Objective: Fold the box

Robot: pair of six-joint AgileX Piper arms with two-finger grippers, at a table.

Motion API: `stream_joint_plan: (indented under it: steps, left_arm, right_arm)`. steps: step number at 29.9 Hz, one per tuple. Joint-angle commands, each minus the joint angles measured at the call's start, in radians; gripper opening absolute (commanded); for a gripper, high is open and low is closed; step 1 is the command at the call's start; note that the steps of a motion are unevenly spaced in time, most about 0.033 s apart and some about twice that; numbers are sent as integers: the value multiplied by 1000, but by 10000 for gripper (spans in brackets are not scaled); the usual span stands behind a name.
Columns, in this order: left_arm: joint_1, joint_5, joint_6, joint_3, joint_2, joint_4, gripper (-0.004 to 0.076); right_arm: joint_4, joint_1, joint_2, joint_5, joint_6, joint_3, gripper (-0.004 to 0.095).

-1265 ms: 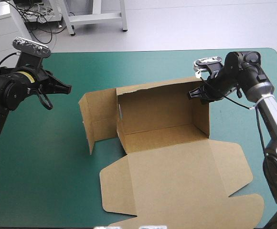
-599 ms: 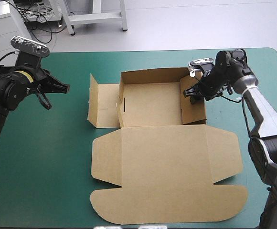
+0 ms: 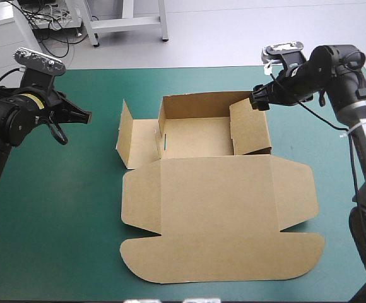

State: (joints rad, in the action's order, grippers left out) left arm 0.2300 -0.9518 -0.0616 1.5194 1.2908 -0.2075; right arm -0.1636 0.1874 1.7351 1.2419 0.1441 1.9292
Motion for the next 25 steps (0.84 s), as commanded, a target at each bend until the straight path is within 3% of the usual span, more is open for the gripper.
stream_joint_plan:
  steps: [1,11,25]
  left_arm:
    - [1,65,5,35,-28,-15,-11]
    - [1,55,5,35,-26,-11,-13]
    - [1,35,5,35,-26,-11,-23]
  right_arm:
    - [8,-5,-63,5,-12,32,774]
    - [29,-5,52,5,-53,28,773]
    - [29,-5,249,1,-63,28,638]
